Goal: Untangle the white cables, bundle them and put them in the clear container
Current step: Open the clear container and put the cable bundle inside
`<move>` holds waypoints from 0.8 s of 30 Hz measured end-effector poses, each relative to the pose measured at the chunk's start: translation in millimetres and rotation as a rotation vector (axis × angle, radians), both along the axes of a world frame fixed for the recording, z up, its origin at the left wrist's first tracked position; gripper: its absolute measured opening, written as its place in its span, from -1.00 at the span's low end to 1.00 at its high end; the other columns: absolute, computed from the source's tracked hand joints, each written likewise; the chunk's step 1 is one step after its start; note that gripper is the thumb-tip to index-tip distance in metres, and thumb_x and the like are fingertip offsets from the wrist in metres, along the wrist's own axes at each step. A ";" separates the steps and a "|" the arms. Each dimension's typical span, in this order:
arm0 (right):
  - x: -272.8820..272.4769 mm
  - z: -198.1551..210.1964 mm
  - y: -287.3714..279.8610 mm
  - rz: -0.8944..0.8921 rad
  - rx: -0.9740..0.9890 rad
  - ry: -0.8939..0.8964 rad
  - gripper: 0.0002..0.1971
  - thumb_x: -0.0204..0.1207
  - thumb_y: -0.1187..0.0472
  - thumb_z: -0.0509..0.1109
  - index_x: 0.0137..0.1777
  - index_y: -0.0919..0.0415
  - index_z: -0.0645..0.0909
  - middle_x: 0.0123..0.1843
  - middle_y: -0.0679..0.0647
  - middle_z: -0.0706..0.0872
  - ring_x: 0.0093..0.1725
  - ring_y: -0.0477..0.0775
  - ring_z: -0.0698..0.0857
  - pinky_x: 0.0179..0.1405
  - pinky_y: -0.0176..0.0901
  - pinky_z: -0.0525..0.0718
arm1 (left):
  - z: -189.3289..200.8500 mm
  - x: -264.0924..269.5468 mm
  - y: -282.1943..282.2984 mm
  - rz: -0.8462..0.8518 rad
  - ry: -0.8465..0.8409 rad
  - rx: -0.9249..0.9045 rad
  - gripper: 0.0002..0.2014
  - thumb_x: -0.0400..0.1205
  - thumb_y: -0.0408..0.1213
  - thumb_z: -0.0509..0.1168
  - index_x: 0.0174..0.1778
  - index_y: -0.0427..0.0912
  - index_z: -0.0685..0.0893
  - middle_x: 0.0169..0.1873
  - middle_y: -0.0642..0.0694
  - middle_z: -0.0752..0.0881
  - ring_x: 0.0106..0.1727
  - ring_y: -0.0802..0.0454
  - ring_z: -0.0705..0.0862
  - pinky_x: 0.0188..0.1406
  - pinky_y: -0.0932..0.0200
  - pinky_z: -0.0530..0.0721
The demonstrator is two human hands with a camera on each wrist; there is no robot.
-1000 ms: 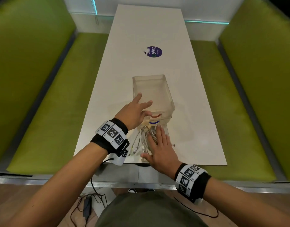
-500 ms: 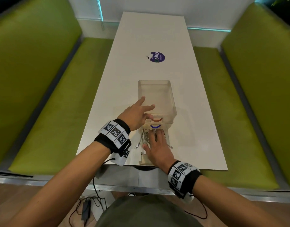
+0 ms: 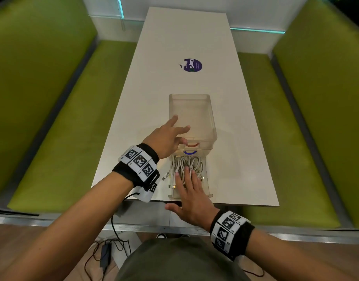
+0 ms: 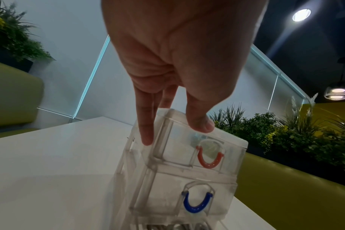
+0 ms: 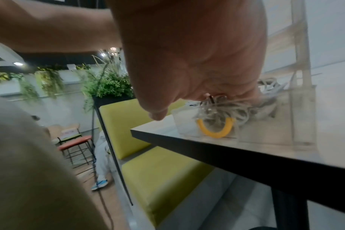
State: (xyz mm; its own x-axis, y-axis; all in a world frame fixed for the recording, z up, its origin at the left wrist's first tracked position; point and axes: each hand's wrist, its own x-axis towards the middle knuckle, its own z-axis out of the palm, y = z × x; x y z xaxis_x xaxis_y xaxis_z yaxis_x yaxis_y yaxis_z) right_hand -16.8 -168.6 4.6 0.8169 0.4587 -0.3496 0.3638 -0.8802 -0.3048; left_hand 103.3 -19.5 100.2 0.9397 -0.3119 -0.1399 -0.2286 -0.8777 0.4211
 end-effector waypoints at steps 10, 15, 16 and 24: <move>34.9 -5.3 -25.6 0.082 -0.055 0.054 0.02 0.40 -0.56 -0.35 0.66 0.20 -0.26 0.67 0.31 -0.32 0.66 0.34 -0.28 0.65 0.25 -0.06 | 5.1 5.2 3.3 0.019 0.001 0.049 -0.54 0.74 -0.29 0.11 0.58 0.09 0.35 0.66 -0.23 0.10 0.42 -0.32 0.51 0.36 -0.03 0.44; 62.1 25.7 -35.9 0.295 -0.141 0.151 -0.07 0.54 0.07 0.39 0.68 0.13 -0.22 0.70 0.22 -0.28 0.68 0.23 -0.17 0.57 0.12 0.24 | 6.0 7.8 6.8 0.003 0.021 0.016 -0.51 0.71 -0.38 0.09 0.56 0.08 0.38 0.67 -0.23 0.10 0.41 -0.25 0.55 0.39 -0.06 0.48; 67.3 25.6 -40.3 0.309 -0.135 0.139 -0.14 0.57 0.18 0.35 0.69 0.12 -0.18 0.71 0.21 -0.24 0.69 0.23 -0.09 0.53 0.10 0.30 | 6.4 9.2 8.1 0.001 0.019 0.011 -0.51 0.71 -0.39 0.09 0.56 0.07 0.39 0.67 -0.23 0.10 0.42 -0.22 0.55 0.40 -0.05 0.47; 57.7 14.8 -5.1 0.051 -0.027 0.036 -0.30 0.64 0.31 0.22 0.68 0.20 -0.08 0.71 0.23 -0.14 0.67 0.29 0.00 0.43 0.12 0.43 | 7.8 10.2 11.1 0.000 0.015 0.013 -0.53 0.72 -0.35 0.11 0.55 0.09 0.40 0.67 -0.22 0.10 0.50 -0.20 0.47 0.42 -0.06 0.44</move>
State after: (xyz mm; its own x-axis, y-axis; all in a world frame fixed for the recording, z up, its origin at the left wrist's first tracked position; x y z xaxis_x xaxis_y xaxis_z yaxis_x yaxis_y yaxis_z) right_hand 40.9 -173.8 19.5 0.7794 0.4896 -0.3908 0.3977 -0.8687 -0.2951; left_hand 113.5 -8.4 107.9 0.9377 -0.3097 -0.1575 -0.2222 -0.8831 0.4132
